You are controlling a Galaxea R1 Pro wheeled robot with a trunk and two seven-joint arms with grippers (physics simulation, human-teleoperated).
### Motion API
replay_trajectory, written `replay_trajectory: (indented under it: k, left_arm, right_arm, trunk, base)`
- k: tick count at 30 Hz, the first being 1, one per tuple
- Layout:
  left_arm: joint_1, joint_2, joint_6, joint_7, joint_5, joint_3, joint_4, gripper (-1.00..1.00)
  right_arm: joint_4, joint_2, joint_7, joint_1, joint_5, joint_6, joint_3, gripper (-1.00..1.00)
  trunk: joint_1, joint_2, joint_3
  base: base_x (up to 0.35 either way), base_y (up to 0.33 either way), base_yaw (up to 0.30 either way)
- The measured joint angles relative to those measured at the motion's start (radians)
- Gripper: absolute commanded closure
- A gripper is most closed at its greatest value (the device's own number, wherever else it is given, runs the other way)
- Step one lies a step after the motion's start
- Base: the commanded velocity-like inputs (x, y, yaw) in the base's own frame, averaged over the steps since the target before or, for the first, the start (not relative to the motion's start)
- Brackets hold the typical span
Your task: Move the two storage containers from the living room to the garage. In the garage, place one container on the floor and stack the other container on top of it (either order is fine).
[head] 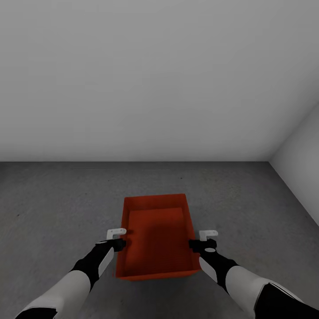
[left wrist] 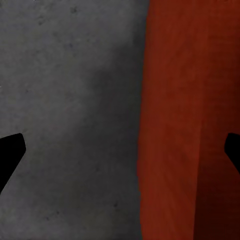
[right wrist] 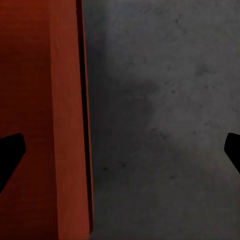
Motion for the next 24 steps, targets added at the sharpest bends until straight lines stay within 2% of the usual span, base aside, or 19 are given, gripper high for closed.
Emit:
replay_trajectory:
  k: [24]
  left_arm:
    - [0.0, 0.0, 0.0, 0.0, 0.0, -0.001, -0.002, -1.0]
  right_arm:
    - [0.001, 0.0, 0.0, 0.0, 0.0, 0.0, 0.0, -1.0]
  trunk:
    - [0.0, 0.0, 0.0]
  base:
    - [0.0, 0.0, 0.0]
